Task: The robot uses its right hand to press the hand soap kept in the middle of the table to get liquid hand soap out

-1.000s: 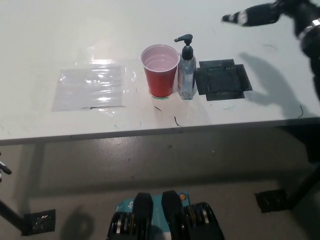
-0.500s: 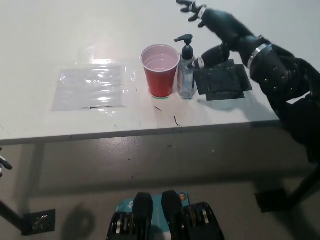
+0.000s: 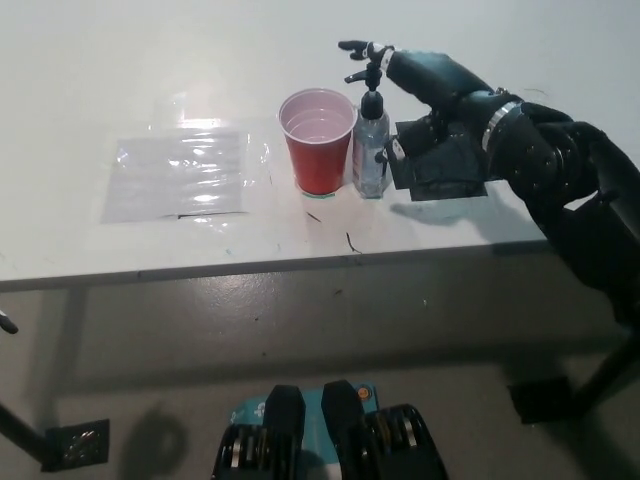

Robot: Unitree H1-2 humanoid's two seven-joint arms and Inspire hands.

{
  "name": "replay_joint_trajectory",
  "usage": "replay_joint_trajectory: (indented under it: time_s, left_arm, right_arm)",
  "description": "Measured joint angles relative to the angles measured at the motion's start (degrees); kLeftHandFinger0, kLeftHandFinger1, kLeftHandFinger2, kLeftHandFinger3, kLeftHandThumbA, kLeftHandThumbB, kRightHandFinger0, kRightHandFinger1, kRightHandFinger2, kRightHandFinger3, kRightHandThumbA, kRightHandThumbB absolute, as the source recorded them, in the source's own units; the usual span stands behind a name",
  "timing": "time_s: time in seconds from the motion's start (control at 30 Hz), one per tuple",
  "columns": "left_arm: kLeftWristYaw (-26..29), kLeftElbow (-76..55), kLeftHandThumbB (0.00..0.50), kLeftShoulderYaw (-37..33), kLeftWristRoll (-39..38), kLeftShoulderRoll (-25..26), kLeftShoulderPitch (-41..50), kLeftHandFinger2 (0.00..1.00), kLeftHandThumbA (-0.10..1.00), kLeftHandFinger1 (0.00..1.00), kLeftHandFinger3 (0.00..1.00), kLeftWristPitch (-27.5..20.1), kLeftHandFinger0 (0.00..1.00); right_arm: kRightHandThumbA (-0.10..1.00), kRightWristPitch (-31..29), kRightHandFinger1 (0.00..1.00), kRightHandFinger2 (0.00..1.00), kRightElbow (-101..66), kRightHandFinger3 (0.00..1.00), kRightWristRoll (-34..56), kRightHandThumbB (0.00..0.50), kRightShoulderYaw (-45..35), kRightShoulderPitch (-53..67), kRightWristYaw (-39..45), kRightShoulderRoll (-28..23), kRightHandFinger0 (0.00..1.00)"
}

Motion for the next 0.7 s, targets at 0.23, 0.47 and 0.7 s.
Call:
replay_joint_trajectory:
  time_s: [0.23,0.47,0.7]
  left_arm:
    - [-2.0,0.0,0.0,0.5,1.6,-0.2,-0.8,1.0,0.31,1.0,0.88,0.0,1.0]
    - [-3.8,0.0,0.0,0.8,3.4,-1.5,-1.5,1.0,0.29,1.0,0.8,0.0,1.0]
    - [-5.5,0.0,0.0,1.3,4.6,-1.5,-3.4,1.0,0.33,1.0,0.83,0.0,1.0]
  right_arm:
    - [1.0,-2.2,0.99,1.0,3.7,1.0,-1.7,0.366,0.4,-2.3,0.0,2.0,0.92]
    - [1.0,-3.1,1.0,1.0,4.8,1.0,-3.8,0.343,1.1,-2.5,0.0,4.9,1.0]
    - [1.0,-4.7,1.0,1.0,9.1,1.0,-5.6,0.361,1.7,-2.5,-0.2,6.4,1.0]
